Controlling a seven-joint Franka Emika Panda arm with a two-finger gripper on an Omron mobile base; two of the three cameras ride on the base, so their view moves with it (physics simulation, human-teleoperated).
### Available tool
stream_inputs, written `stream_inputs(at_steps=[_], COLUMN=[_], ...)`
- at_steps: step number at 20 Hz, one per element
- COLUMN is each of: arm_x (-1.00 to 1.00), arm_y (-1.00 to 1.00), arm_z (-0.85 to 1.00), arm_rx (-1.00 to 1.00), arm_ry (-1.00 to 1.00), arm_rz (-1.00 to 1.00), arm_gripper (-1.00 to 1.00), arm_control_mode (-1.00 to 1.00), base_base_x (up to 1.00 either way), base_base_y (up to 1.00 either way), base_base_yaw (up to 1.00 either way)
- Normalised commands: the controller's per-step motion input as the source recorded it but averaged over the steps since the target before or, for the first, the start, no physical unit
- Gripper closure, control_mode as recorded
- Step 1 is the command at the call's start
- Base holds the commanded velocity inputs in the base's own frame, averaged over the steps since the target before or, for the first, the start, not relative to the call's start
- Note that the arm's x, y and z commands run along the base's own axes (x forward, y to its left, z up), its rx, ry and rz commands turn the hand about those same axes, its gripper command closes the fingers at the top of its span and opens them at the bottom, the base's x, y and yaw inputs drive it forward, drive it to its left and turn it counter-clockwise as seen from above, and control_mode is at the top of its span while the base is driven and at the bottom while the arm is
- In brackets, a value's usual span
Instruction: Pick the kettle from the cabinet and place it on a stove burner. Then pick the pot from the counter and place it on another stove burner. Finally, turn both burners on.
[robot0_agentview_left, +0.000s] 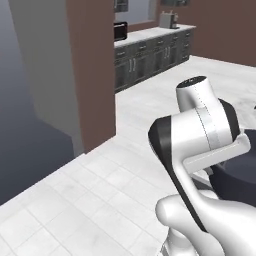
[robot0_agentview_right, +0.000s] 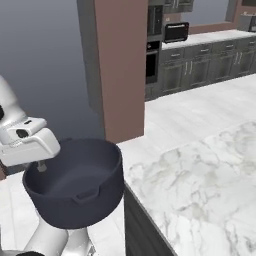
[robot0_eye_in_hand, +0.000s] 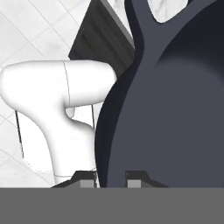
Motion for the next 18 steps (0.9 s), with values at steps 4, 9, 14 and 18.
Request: stream_inputs(at_steps=[4,9,14,18], arm_x=[0.0,0.0,0.0,0.0], arm_y=[0.0,0.0,0.0,0.0], arm_z=[0.0,0.0,0.0,0.0], arm_rx=[0.0,0.0,0.0,0.0], arm_ry=[0.0,0.0,0.0,0.0], arm_rz=[0.0,0.0,0.0,0.0], arm_gripper=[1.0,1.0,1.0,1.0], arm_control_mode=[1.0,1.0,1.0,1.0], base_base_x=[0.25,0.38,0.38,0.38], base_base_y=[0.43,0.46,0.44,0.42], base_base_yaw=[-0.22,-0.23,-0.23,-0.24])
